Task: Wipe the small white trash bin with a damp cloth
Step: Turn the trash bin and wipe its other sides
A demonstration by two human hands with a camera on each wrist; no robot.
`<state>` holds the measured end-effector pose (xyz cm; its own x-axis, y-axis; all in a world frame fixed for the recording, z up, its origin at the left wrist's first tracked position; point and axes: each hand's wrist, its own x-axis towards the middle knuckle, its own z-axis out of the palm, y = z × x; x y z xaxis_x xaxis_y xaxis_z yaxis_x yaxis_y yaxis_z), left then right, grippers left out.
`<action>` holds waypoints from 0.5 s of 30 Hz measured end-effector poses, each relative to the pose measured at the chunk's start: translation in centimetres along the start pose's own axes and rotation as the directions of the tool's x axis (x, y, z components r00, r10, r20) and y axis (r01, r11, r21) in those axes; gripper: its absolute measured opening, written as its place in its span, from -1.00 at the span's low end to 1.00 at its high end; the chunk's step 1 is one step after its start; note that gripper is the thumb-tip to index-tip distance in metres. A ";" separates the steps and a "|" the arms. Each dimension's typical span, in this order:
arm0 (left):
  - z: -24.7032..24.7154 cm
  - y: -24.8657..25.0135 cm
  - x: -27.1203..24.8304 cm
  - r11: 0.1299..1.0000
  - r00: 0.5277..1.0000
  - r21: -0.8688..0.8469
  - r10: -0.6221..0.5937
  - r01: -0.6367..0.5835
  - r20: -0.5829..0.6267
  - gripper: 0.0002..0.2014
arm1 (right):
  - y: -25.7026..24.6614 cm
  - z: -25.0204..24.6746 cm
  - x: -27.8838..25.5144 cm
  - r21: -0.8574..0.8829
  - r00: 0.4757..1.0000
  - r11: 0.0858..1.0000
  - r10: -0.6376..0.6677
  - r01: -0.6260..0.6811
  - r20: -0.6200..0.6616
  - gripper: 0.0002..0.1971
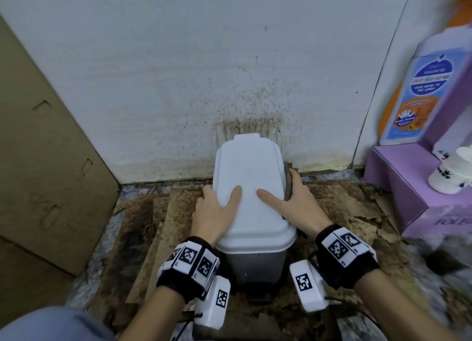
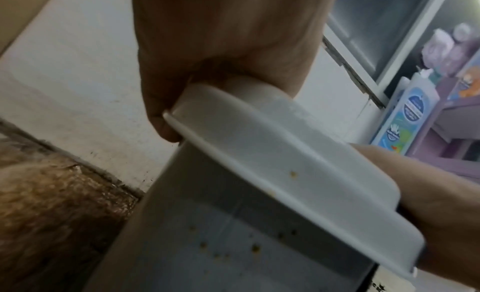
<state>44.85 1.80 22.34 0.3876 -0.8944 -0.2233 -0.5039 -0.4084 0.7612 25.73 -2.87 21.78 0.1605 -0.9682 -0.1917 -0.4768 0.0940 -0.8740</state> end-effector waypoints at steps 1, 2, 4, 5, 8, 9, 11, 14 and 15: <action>-0.1 0.0 -0.1 1.000 1.000 -0.006 0.005 -0.005 0.002 -0.15 | 0.0 0.1 -0.3 0.013 1.000 1.000 0.007 -0.006 -0.013 0.26; -0.3 0.0 -0.1 1.000 1.000 -0.005 0.013 -0.013 0.010 -0.17 | -0.1 0.3 -0.7 0.021 0.999 1.000 0.016 -0.015 -0.029 0.25; -0.9 0.2 -0.2 0.999 0.999 0.008 0.040 -0.040 0.023 -0.24 | -0.4 0.9 -1.3 0.044 0.997 0.998 0.039 -0.035 -0.072 0.27; -1.2 0.2 -0.1 0.998 0.998 0.011 0.057 -0.057 0.032 -0.30 | -0.6 1.3 -1.7 0.064 0.993 0.997 0.053 -0.047 -0.101 0.26; -2.6 0.3 0.6 0.993 0.991 0.027 0.113 -0.115 0.071 -0.43 | -1.3 3.0 -3.8 0.128 0.972 0.990 0.093 -0.067 -0.214 0.14; -3.1 0.3 0.9 0.989 0.987 0.041 0.135 -0.139 0.090 -0.44 | -1.7 3.6 -4.6 0.150 0.963 0.986 0.105 -0.069 -0.248 0.12; -3.8 0.4 1.5 0.980 0.977 0.080 0.171 -0.182 0.130 -0.44 | -2.0 5.1 -6.0 0.208 0.943 0.976 0.133 -0.071 -0.306 0.10; -4.3 0.1 2.0 0.971 0.967 0.107 0.197 -0.215 0.160 -0.48 | -1.5 6.9 -6.8 0.284 0.916 0.958 0.146 -0.037 -0.374 0.08; -4.4 0.0 2.1 0.970 0.966 0.105 0.199 -0.217 0.165 -0.50 | -1.4 7.3 -6.8 0.299 0.911 0.954 0.139 -0.018 -0.388 0.07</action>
<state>49.07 0.77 24.55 0.1471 -0.9753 -0.1649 -0.6540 -0.2210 0.7235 31.60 5.32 21.03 -0.2551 -0.9591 -0.1230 -0.1996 0.1767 -0.9638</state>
